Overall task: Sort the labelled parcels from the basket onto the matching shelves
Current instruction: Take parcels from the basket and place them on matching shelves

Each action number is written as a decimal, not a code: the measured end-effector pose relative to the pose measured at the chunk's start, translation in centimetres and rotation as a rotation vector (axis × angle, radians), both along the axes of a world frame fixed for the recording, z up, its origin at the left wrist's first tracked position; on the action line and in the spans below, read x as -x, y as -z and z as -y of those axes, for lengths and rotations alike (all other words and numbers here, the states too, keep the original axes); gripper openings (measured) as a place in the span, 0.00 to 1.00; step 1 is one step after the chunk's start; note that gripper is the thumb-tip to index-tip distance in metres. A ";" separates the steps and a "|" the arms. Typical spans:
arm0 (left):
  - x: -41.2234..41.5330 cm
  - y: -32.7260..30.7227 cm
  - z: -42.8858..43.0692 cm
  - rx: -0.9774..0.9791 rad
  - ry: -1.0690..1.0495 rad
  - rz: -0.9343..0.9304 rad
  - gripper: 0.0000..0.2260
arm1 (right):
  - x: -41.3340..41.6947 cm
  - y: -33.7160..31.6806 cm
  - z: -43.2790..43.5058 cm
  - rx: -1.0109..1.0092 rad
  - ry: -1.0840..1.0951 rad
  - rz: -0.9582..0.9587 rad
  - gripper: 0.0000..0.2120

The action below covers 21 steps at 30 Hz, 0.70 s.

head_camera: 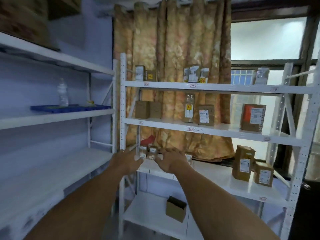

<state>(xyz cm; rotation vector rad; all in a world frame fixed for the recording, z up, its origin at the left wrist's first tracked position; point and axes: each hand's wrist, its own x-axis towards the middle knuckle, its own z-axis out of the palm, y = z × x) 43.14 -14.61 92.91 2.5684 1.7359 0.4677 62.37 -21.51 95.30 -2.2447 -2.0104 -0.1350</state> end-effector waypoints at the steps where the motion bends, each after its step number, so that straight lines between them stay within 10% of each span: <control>1: 2.6 -0.1 -0.3 0.011 -0.038 -0.006 0.30 | 2.0 0.0 -1.1 0.005 -0.038 -0.005 0.32; 21: 51.1 17.6 -2.6 0.298 -0.904 -0.020 0.34 | 51.9 17.1 -21.1 0.240 -0.808 0.037 0.34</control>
